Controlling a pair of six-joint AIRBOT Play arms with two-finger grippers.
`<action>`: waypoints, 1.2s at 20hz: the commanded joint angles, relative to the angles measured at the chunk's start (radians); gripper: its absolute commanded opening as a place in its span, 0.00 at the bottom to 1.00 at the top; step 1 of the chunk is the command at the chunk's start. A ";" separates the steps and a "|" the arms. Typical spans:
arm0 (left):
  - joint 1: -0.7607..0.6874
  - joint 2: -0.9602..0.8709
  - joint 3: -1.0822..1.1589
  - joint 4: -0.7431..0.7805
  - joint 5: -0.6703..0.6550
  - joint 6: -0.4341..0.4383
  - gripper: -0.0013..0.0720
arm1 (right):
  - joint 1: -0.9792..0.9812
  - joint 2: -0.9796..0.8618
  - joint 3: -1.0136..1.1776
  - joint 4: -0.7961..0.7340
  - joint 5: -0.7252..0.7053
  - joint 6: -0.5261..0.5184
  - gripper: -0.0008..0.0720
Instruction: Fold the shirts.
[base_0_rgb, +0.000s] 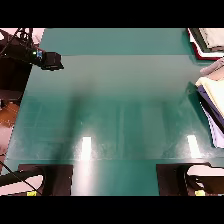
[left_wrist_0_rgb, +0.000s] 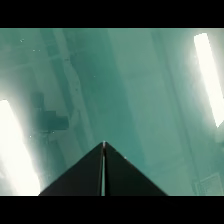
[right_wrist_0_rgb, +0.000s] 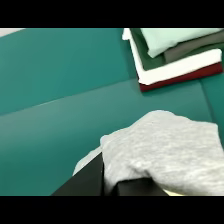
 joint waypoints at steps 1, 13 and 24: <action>0.001 0.000 0.000 0.000 -0.007 0.001 0.05 | -0.029 0.010 0.056 -0.065 0.122 0.077 0.03; 0.001 0.000 0.000 -0.001 -0.026 0.054 0.05 | -0.246 0.240 -0.259 -0.380 0.280 0.245 0.30; 0.001 0.000 0.000 0.000 -0.026 0.061 0.05 | -0.178 0.401 -0.607 0.055 0.258 0.245 0.66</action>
